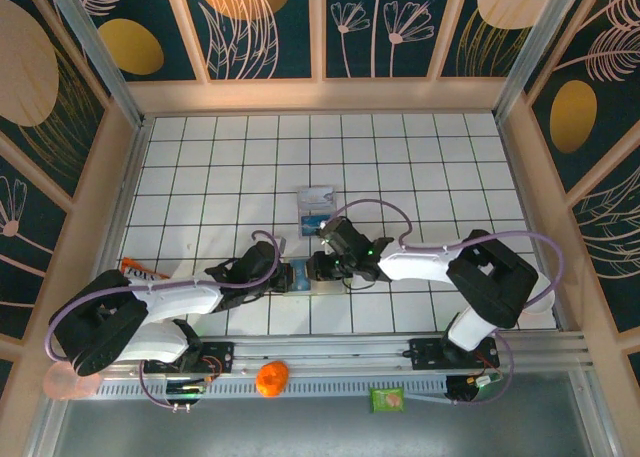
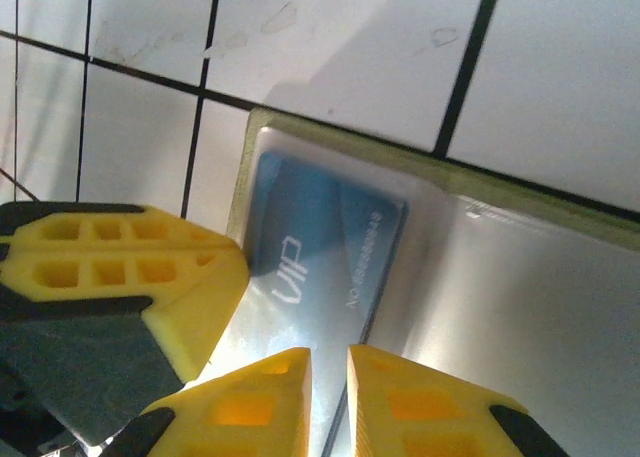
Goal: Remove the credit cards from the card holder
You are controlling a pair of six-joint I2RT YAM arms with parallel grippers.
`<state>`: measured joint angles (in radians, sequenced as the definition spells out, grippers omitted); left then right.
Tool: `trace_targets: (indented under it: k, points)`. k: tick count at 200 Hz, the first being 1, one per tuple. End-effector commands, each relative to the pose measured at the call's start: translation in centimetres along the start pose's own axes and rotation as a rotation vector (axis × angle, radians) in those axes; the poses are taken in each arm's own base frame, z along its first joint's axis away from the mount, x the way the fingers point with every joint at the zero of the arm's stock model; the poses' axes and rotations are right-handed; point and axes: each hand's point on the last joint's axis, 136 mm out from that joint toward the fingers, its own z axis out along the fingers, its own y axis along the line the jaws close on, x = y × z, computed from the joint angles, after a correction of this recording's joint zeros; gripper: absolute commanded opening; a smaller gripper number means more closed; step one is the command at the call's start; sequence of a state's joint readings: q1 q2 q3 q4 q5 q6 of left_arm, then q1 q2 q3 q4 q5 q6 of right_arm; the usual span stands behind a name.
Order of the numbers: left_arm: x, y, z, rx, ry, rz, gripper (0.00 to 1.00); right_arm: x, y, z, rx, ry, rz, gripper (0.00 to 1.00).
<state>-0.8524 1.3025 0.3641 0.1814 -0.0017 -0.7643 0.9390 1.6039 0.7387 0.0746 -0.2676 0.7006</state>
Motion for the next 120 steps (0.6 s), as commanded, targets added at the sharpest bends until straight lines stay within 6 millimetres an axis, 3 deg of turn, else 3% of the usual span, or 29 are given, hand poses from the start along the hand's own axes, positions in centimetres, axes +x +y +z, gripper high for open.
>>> trace_targets:
  k: [1,120]
  points:
    - [1.5,1.6,0.1,-0.042,0.041,-0.015,0.01,0.1,0.0,0.2,-0.026,0.006,0.041,0.15]
    - [1.3,1.4,0.1,-0.033,0.037,-0.013,0.0,0.9,-1.1,0.7,-0.004,0.035,0.079,0.13]
